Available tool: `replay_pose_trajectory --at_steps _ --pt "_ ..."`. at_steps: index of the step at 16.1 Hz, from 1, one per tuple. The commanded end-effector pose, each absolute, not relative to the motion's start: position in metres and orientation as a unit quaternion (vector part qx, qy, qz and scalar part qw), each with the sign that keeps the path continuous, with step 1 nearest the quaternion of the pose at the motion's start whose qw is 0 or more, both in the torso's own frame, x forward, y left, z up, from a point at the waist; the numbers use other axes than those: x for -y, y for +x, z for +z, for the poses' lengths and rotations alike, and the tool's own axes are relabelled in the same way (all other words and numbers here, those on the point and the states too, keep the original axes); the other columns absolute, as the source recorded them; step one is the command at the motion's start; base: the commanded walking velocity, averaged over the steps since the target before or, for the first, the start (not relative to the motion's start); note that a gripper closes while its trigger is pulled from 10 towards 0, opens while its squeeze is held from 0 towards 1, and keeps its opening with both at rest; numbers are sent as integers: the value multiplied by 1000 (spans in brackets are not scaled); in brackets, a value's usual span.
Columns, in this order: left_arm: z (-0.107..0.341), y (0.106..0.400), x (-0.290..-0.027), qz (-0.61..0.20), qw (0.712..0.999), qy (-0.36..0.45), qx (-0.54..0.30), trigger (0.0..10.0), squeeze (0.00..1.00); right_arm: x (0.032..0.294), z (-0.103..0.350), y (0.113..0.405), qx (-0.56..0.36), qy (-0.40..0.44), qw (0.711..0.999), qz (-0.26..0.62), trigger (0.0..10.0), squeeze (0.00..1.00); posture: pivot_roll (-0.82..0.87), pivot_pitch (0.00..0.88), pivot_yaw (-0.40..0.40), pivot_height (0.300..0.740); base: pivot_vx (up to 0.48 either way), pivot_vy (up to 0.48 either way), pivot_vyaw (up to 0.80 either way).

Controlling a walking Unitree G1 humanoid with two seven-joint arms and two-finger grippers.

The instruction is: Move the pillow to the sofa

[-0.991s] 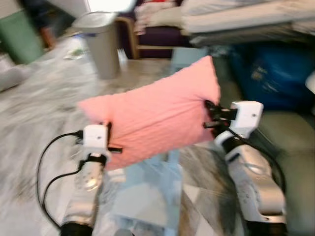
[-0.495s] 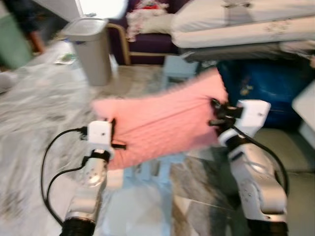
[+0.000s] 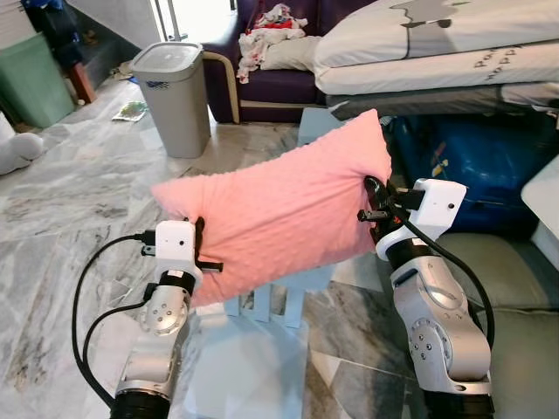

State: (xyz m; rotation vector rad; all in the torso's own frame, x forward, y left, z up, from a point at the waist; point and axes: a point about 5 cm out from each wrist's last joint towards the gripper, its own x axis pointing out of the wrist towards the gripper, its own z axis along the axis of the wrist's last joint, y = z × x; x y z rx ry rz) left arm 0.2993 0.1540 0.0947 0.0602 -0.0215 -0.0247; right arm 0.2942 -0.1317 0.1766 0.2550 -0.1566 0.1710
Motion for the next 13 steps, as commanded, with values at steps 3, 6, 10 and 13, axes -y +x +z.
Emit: replay_pose_trajectory --at_steps 3,6,10,13 --pt "104 304 -154 -22 1000 9 15 10000 0 140 181 298 86 115 987 71 10000 0 -139 5 26 740 0 0 0" --pt "104 302 -152 -27 1000 -3 11 10000 0 149 184 301 92 115 987 59 10000 0 -136 14 29 740 0 0 0" --pt "102 300 -151 -37 999 -7 2 10000 0 149 181 298 86 119 987 61 10000 0 -139 18 30 740 0 0 0" --pt "102 300 -148 -45 999 -12 -2 10000 0 149 180 297 85 119 987 61 10000 0 -145 19 31 740 0 0 0"
